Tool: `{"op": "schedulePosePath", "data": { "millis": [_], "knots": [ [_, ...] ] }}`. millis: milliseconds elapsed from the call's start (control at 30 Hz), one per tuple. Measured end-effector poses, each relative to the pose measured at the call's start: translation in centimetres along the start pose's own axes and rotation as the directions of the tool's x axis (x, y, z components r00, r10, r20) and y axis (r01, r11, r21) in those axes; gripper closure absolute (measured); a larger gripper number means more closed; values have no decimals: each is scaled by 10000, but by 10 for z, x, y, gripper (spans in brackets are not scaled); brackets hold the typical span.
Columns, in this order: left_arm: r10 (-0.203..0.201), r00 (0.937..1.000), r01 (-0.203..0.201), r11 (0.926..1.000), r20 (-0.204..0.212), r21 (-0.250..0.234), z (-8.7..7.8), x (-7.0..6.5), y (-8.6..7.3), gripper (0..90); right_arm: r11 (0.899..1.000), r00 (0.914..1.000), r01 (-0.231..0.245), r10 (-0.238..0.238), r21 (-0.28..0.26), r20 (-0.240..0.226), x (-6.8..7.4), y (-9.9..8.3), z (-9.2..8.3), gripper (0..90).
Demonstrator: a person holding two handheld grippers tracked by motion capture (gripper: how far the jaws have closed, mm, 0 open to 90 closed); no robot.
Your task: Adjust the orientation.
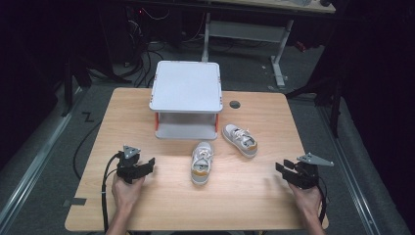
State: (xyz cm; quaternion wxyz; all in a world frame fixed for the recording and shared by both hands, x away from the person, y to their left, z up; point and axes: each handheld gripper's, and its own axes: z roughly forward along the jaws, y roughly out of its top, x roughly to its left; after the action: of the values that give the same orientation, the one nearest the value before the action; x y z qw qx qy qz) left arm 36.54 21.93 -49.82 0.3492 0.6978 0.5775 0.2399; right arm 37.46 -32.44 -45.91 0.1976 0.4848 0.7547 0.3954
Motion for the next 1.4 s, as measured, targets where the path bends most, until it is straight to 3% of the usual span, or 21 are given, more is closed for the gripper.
{"op": "schedulePosePath", "data": {
  "millis": [33,200,233,267,367,467,733,1000,1100,1200,1300,1333,1400],
  "knots": [
    [41,9999,-41,10000,-121,7,1,1,0,358,9997,9995,193,-196,-118,-259,5,9,0,589],
    [273,9990,-269,9996,-344,112,4,1,-1,358,9973,9953,734,-738,-87,-628,17,28,5,603],
    [393,9983,-385,9991,-441,182,6,0,-2,358,9939,9913,1102,-1096,39,-735,24,38,10,612],
    [393,9983,-385,9991,-441,182,6,0,-2,358,9939,9913,1102,-1096,39,-735,24,38,10,612],
    [570,9969,-556,9981,-544,267,8,-1,-4,357,9829,9809,1804,-1770,361,-812,37,58,24,626],
    [536,9973,-522,9982,-509,292,8,0,-4,356,9780,9745,2043,-1992,412,-1034,44,69,34,629],
    [513,9974,-499,9984,-503,275,8,-1,-4,350,9671,9673,2316,-2173,1056,-1311,56,90,62,647],
    [550,9973,-535,9980,-482,322,8,-1,-4,346,9314,9567,2802,-2510,2322,-1474,62,102,94,680],
    [546,9974,-532,9981,-466,322,8,-1,-4,343,9246,9566,2791,-2443,2593,-1589,62,101,102,693],
    [544,9974,-530,9981,-467,320,8,-1,-4,343,9240,9589,2717,-2361,2689,-1577,62,101,105,713],
    [543,9974,-529,9981,-464,320,8,-1,-4,342,9152,9565,2821,-2450,2877,-1587,63,103,107,733],
    [543,9975,-528,9981,-463,320,8,-1,-4,343,9044,9520,2980,-2579,3054,-1650,65,104,110,757],
    [542,9975,-528,9981,-462,317,8,-1,-4,342,9006,9511,3028,-2647,3119,-1590,67,105,112,775]
  ]
}}
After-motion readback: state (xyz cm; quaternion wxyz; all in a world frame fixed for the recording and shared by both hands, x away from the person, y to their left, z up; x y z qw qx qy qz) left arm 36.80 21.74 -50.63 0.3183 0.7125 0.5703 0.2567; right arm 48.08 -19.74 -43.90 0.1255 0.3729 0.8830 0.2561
